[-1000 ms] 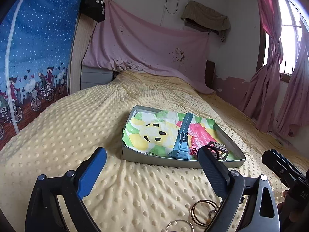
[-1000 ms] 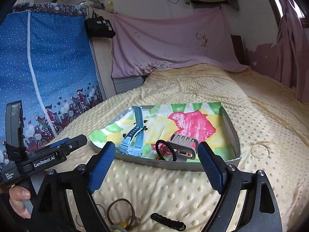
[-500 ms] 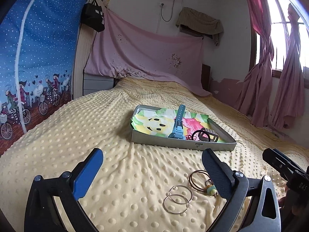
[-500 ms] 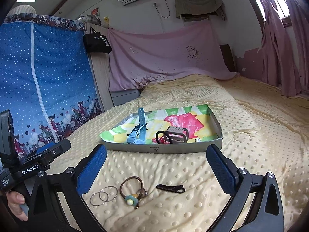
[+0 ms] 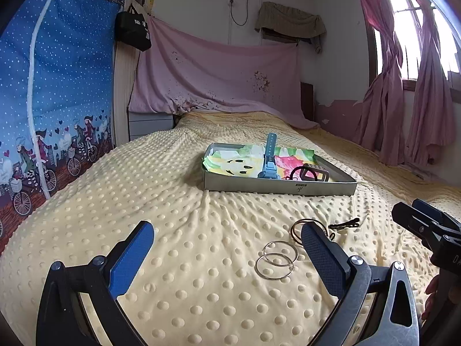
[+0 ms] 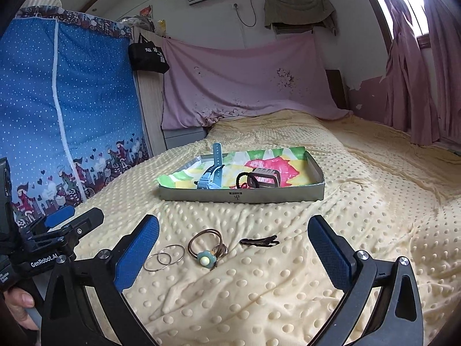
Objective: Organize jewelry
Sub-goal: 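Move both open tools back from the tray toward the remaining jewelry, then grasp silver hoop rings with left tool while right tool grasps brown flower hair tie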
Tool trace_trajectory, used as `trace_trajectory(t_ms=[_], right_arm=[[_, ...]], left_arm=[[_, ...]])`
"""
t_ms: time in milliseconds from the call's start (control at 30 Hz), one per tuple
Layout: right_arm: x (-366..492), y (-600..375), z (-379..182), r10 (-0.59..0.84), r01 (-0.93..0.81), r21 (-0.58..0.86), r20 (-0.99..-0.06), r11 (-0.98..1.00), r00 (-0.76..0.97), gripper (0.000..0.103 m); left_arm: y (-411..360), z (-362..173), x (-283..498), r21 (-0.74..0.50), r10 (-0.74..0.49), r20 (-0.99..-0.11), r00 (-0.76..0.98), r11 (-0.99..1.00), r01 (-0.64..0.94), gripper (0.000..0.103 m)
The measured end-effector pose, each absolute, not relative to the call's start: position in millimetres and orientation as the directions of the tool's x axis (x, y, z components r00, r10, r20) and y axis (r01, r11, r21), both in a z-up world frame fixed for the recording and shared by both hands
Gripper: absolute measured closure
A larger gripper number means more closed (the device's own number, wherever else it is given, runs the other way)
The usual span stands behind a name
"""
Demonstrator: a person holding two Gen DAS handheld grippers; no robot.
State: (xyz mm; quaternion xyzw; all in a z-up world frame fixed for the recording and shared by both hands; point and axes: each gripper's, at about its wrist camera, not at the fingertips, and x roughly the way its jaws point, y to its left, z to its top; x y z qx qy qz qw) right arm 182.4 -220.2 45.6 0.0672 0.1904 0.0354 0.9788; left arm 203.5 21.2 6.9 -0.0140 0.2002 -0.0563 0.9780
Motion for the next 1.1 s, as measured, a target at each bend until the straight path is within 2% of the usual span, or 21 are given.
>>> trace_trajectory(t_ms=[467, 567, 633, 667, 733, 833, 933, 1000, 1100], right_arm=[[197, -215, 25, 0.127, -0.076, 0.129, -0.457, 0.989, 0.88, 0.002], [203, -212, 20, 0.148, -0.099, 0.125, -0.483, 0.987, 0.863, 0.004], [207, -210, 17, 0.164, -0.114, 0.129, -0.5, 0.985, 0.851, 0.014], [209, -210, 15, 0.169, -0.119, 0.13, -0.508, 0.984, 0.845, 0.021], [213, -209, 12, 0.184, -0.131, 0.138, -0.522, 0.982, 0.833, 0.024], [219, -208, 7, 0.207, -0.151, 0.146, -0.54, 0.978, 0.816, 0.035], [227, -205, 3, 0.23, -0.177, 0.148, -0.56, 0.973, 0.796, 0.04], [233, -202, 0, 0.244, -0.193, 0.149, -0.574, 0.97, 0.782, 0.047], [243, -200, -6, 0.263, -0.208, 0.161, -0.593, 0.965, 0.761, 0.05]], left_arm=[[34, -14, 221, -0.131, -0.17, -0.46, 0.872, 0.984, 0.123, 0.0], [33, -17, 223, -0.137, -0.192, -0.467, 0.863, 0.98, 0.144, 0.011], [31, -19, 225, -0.145, -0.219, -0.477, 0.851, 0.975, 0.169, 0.025], [30, -20, 226, -0.152, -0.238, -0.482, 0.843, 0.971, 0.187, 0.029], [27, -23, 228, -0.162, -0.271, -0.489, 0.829, 0.962, 0.219, 0.039], [23, -27, 231, -0.185, -0.332, -0.503, 0.798, 0.943, 0.276, 0.051], [17, -32, 236, -0.195, -0.373, -0.531, 0.761, 0.928, 0.318, 0.059], [15, -36, 241, -0.207, -0.392, -0.555, 0.734, 0.919, 0.335, 0.062], [13, -44, 250, -0.224, -0.399, -0.597, 0.695, 0.916, 0.334, 0.063]])
